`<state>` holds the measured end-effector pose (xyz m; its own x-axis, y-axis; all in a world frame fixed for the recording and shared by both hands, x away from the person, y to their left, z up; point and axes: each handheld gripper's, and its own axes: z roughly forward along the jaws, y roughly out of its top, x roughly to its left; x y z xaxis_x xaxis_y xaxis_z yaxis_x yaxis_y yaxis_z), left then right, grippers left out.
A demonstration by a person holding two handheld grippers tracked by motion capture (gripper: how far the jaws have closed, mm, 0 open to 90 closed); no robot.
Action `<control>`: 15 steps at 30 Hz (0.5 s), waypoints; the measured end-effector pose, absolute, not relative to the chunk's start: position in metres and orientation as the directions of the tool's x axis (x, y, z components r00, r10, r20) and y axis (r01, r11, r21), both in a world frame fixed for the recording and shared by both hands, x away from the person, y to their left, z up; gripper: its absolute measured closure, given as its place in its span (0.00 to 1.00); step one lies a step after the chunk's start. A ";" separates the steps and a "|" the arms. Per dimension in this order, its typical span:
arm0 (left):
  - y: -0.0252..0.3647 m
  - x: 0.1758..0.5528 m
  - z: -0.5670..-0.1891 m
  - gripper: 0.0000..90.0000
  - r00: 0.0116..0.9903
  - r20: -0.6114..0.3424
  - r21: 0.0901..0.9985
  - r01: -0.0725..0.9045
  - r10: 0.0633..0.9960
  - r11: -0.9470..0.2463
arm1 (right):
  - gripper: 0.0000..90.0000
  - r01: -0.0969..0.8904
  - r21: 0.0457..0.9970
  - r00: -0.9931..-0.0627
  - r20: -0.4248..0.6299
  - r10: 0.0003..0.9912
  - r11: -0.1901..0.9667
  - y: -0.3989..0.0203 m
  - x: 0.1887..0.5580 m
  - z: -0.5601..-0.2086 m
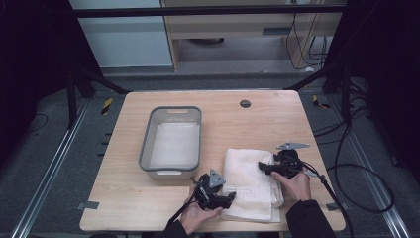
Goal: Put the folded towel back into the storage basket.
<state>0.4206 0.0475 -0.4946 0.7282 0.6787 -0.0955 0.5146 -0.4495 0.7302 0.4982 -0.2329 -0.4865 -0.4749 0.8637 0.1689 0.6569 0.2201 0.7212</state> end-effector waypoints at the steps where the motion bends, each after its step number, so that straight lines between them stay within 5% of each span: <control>1: 0.047 0.421 -0.495 0.36 0.728 -0.095 0.730 0.515 0.679 -0.449 | 0.27 0.657 0.721 -0.475 0.169 0.864 0.220 -0.233 0.498 -0.486; 15: 0.047 0.429 -0.497 0.39 0.726 -0.157 0.691 0.565 0.669 -0.451 | 0.29 0.716 0.676 -0.443 0.250 0.861 0.173 -0.233 0.502 -0.495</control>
<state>0.4288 0.0470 -0.4970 0.7265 0.6689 -0.1575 0.5647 -0.4505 0.6915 0.5019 -0.2334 -0.4953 -0.4433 0.8609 0.2497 0.7164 0.1729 0.6759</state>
